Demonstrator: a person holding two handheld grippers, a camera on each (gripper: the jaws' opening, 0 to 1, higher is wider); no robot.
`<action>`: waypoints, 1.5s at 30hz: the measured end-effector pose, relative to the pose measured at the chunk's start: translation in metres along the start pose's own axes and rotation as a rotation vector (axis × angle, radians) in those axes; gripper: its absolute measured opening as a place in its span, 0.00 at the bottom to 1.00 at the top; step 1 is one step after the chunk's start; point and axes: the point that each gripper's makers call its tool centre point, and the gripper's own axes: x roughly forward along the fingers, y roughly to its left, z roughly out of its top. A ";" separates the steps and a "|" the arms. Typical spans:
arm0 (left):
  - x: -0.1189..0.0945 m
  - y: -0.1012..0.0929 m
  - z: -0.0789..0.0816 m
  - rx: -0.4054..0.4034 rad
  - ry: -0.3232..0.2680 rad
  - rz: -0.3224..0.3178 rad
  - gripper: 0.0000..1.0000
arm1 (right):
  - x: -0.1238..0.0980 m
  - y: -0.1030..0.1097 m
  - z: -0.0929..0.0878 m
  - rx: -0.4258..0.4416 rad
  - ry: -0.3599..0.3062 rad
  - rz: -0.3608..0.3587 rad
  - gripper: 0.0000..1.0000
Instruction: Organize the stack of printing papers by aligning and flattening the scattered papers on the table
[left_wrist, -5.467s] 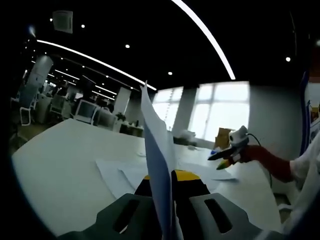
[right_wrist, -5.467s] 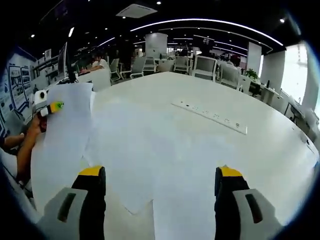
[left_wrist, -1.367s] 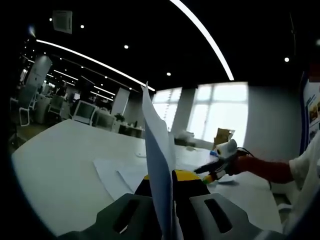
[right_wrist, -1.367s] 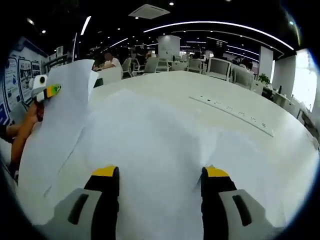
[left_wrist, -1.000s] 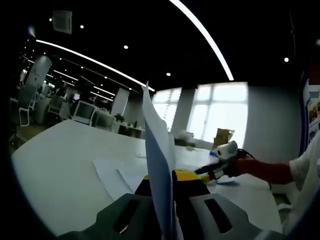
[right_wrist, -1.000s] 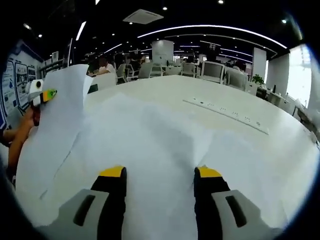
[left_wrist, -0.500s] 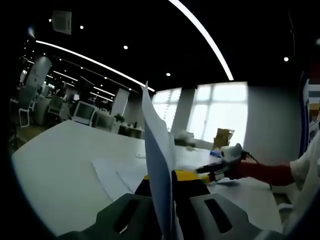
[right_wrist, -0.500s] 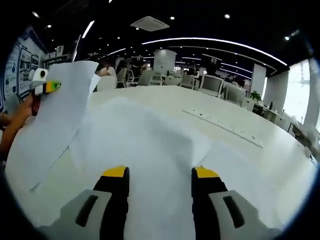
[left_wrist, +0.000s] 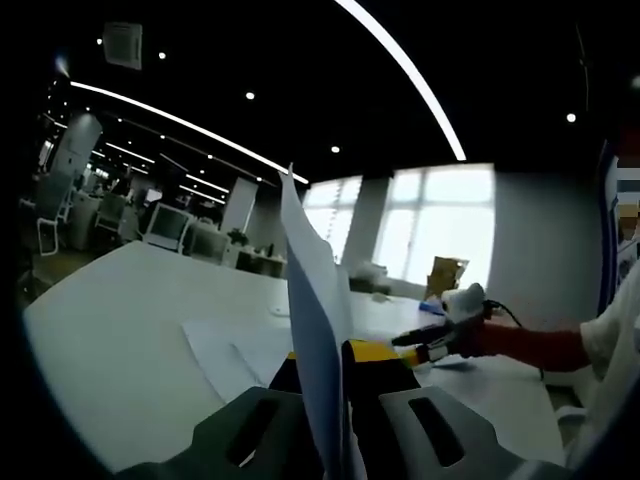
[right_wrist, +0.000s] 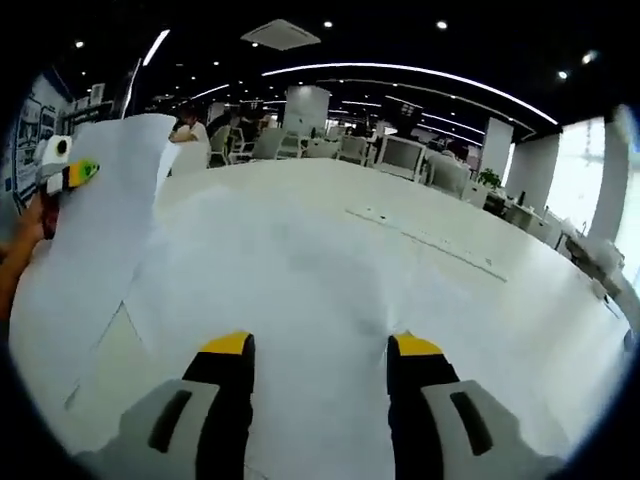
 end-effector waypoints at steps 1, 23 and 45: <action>0.000 0.000 0.000 0.000 0.000 0.000 0.06 | 0.000 0.000 -0.001 0.022 0.005 0.007 0.47; 0.001 0.002 0.000 0.005 0.004 0.004 0.06 | 0.006 0.004 -0.008 0.072 -0.025 0.059 0.48; 0.001 0.001 -0.001 0.007 0.004 0.004 0.06 | 0.006 0.007 0.000 0.055 -0.117 0.099 0.17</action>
